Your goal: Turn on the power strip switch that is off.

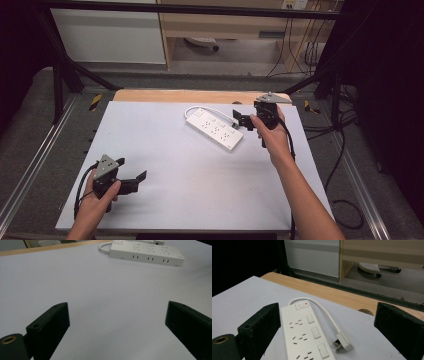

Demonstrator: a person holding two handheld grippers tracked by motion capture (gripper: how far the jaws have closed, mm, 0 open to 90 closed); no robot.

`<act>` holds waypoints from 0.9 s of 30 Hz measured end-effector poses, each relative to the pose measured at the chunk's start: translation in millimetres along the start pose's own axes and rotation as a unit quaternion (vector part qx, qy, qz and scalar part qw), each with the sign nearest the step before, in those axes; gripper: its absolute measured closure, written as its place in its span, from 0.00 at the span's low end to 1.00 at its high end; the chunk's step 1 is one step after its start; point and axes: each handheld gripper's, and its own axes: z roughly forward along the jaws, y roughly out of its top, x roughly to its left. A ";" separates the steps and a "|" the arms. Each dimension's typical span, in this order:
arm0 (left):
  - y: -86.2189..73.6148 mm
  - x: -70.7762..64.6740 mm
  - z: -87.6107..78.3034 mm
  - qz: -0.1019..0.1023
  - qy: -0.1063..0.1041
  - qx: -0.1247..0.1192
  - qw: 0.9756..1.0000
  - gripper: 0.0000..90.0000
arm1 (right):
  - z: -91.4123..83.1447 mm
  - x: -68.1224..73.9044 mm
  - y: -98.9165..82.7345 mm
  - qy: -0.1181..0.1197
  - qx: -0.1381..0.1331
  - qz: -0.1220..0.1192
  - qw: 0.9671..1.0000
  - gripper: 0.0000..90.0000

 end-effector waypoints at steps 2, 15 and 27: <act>-0.3 0.0 -0.4 -0.001 -0.002 0.000 1.000 0.06 | -4.8 -0.3 -1.0 0.001 -0.002 -0.001 1.000 0.08; -1.0 0.5 -2.4 -0.003 0.002 0.000 1.000 0.06 | -48.8 -3.8 -11.5 0.004 -0.027 -0.007 1.000 0.08; -2.1 -0.8 -4.5 -0.007 0.000 -0.002 1.000 0.06 | -86.5 -13.1 -32.6 -0.008 -0.068 -0.022 0.997 0.11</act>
